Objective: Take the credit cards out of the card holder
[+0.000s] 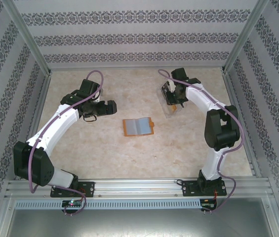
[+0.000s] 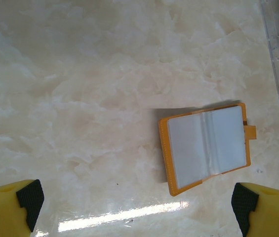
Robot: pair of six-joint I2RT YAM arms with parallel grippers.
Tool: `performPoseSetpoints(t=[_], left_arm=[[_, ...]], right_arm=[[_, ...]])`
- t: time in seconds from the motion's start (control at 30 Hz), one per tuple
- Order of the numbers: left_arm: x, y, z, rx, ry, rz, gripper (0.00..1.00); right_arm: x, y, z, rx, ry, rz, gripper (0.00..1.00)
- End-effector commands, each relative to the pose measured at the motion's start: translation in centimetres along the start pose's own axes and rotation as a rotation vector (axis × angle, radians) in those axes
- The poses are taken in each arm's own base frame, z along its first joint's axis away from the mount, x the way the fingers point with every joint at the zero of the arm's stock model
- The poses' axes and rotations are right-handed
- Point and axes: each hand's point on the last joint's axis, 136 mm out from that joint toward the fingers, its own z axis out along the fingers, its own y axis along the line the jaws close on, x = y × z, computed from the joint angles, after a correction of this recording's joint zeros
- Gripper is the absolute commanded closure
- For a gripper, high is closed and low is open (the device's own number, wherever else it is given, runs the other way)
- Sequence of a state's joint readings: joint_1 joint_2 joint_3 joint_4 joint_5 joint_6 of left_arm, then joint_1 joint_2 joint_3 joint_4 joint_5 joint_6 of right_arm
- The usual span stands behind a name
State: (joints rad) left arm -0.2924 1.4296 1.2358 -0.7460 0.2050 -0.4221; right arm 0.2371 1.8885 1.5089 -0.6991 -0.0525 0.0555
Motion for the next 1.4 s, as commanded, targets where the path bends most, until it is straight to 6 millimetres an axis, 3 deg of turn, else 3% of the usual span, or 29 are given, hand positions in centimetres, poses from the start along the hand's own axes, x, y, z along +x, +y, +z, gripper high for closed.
performPoseSetpoints(t=[0.0,0.13,0.27,0.5,0.67,0.8,1.0,1.17,1.37], left_arm=[[1.1,1.0,0.6,-0.025,0.039,-0.006,0.0],[1.2,0.2,1.2,0.027,0.04,-0.037,0.0],[1.5,-1.6,2.3,0.143,0.065,-0.09,0.0],[2.6,-3.5,4.4,0.249,0.134,-0.152,0.06],[3.9,-4.9,6.4,0.264,0.196,-0.168,0.15],[4.7,-6.4,8.2,0.287,0.235,-0.182,0.24],[5.7,-8.1,10.2,0.295,0.284,-0.172,0.38],[6.7,-8.1,12.2,0.274,0.327,-0.185,0.52],[7.7,-7.6,13.9,0.253,0.376,-0.2,0.57]], right_arm=[[-1.3,0.5,-4.0,-0.037,-0.081,0.043,0.68],[-1.0,1.9,-6.5,-0.067,-0.133,0.089,0.64],[0.9,5.2,-7.0,-0.125,-0.147,0.143,0.54],[5.3,12.0,-4.6,-0.221,-0.101,0.211,0.52],[8.4,14.5,-1.9,-0.232,-0.029,0.247,0.52],[10.2,15.2,0.3,-0.226,0.031,0.27,0.54],[11.0,15.1,2.4,-0.204,0.069,0.277,0.59],[11.4,15.0,3.6,-0.183,0.099,0.269,0.61],[11.8,14.8,4.3,-0.164,0.115,0.262,0.59]])
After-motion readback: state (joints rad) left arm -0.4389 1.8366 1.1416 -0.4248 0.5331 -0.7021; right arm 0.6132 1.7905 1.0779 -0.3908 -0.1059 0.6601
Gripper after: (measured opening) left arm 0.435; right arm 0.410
